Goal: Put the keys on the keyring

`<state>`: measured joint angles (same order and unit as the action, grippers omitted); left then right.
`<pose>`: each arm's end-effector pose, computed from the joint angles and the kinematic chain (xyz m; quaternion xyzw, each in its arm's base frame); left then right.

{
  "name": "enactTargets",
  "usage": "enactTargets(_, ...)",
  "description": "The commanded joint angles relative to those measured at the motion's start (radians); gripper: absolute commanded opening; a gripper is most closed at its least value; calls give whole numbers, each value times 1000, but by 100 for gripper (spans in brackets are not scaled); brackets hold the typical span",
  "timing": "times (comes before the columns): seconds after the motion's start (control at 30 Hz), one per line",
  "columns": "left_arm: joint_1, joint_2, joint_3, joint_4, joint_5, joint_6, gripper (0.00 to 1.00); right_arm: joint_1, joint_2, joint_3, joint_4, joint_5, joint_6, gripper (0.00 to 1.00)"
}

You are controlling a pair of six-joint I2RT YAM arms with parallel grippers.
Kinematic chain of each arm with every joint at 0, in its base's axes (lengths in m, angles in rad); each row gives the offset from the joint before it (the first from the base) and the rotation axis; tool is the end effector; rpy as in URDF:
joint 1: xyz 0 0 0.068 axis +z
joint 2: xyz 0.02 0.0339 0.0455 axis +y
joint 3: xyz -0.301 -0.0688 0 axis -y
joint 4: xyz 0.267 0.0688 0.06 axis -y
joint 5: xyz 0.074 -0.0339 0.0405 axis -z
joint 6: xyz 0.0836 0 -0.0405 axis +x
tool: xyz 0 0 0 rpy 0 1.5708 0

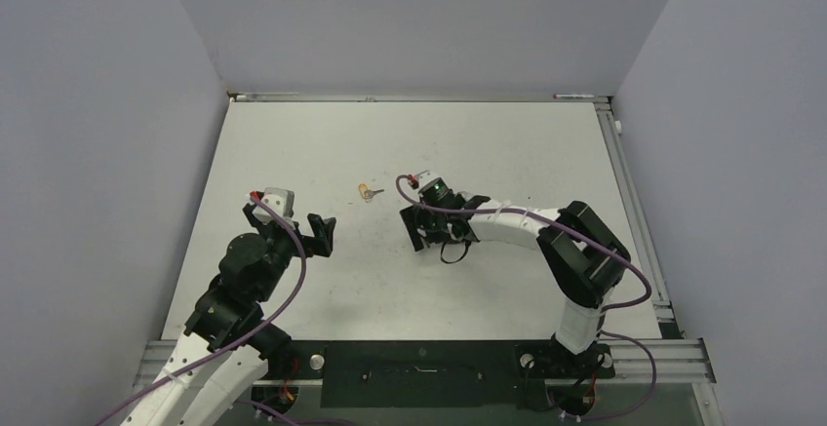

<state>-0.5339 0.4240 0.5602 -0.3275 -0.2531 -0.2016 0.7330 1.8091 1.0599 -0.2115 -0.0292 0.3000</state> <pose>0.1433 -0.0604 0.3036 0.0474 0.7680 -0.1361 0.6240 0.3088 0.2813 0.1389 -0.2092 0.9305 0.1604 0.2543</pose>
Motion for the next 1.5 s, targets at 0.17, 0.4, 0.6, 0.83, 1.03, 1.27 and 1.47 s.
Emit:
enactTargets(0.17, 2, 9, 9, 28, 9, 8, 96, 123, -241, -55, -287, 40, 59, 85)
enactTargets(0.4, 2, 3, 10, 25, 4, 8, 96, 114, -313, 62, -265, 145, 61, 83)
enactTargets(0.6, 2, -2, 9, 22, -3, 8, 96, 128, -232, 113, -226, 212, 115, 73)
enactTargets(0.83, 2, -8, 9, 24, 2, 10, 96, 202, -103, 177, -191, 289, 238, 59)
enactTargets(1.03, 2, -17, 7, 25, 6, 10, 96, 263, 48, 306, -283, 442, 281, 58)
enactTargets(1.27, 1, -29, 6, 29, 9, 10, 96, 261, 165, 392, -330, 562, 275, 46)
enactTargets(1.47, 0, -32, 6, 31, 17, 10, 96, 258, 236, 459, -363, 621, 266, 40)
